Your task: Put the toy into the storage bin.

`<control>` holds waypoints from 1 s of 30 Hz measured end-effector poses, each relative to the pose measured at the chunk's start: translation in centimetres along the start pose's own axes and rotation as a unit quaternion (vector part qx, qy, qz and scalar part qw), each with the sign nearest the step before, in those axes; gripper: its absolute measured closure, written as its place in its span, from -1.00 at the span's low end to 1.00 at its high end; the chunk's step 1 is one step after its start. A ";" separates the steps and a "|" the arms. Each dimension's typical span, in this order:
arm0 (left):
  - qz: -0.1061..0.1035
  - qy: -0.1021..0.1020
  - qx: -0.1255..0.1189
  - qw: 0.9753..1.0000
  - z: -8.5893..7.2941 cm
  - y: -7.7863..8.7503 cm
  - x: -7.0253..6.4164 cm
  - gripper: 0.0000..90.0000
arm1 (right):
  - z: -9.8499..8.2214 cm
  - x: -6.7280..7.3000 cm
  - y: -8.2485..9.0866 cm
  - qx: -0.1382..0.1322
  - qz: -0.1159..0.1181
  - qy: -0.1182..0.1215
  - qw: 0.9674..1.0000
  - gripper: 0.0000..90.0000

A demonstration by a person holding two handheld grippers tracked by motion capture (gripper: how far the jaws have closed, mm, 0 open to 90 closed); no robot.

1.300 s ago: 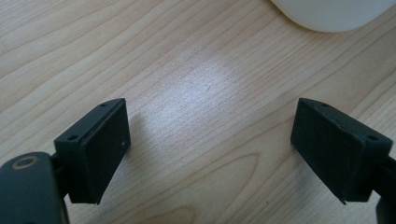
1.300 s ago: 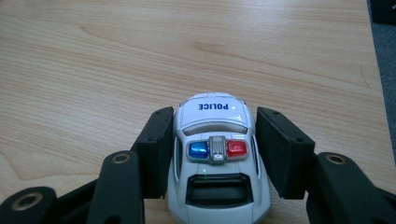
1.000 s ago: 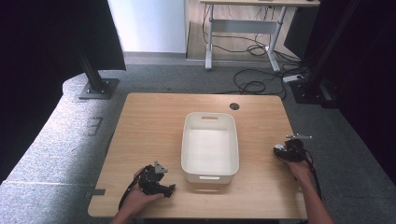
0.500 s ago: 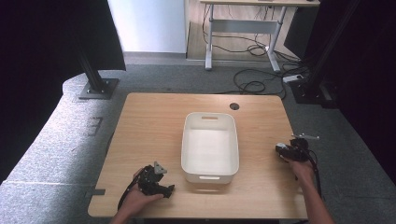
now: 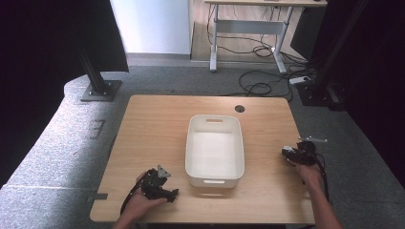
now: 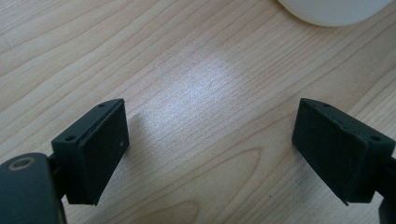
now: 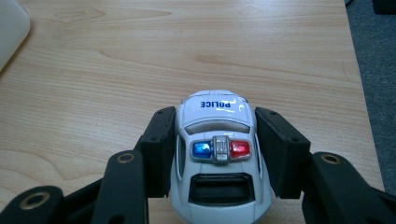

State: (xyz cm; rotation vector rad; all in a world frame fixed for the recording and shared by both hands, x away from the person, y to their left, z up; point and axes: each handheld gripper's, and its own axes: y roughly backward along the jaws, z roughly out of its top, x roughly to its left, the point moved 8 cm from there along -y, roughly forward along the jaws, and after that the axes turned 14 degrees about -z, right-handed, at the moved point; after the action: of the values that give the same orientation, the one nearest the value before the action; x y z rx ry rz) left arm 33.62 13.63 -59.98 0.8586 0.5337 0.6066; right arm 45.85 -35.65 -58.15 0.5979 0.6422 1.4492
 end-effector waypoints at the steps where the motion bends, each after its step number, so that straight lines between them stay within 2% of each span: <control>1: 0.001 -0.001 0.000 1.000 0.0 0.0 0.0 -0.74 | 0.0 0.0 0.0 0.000 0.000 0.000 1.000 0.12; 11: 0.002 -0.001 0.000 1.000 0.0 0.0 0.0 -0.74 | 0.4 0.3 0.5 -0.008 0.005 0.000 1.000 0.12; 30: 0.005 -0.005 0.001 1.000 0.0 0.0 -0.1 -0.74 | 1.4 2.2 2.4 -0.027 0.022 0.010 0.999 0.12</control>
State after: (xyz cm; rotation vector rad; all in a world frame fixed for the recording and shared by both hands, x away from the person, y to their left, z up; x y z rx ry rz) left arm 33.58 13.57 -59.92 0.8672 0.5211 0.6106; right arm 45.22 -33.34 -55.56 0.5585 0.6062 1.5103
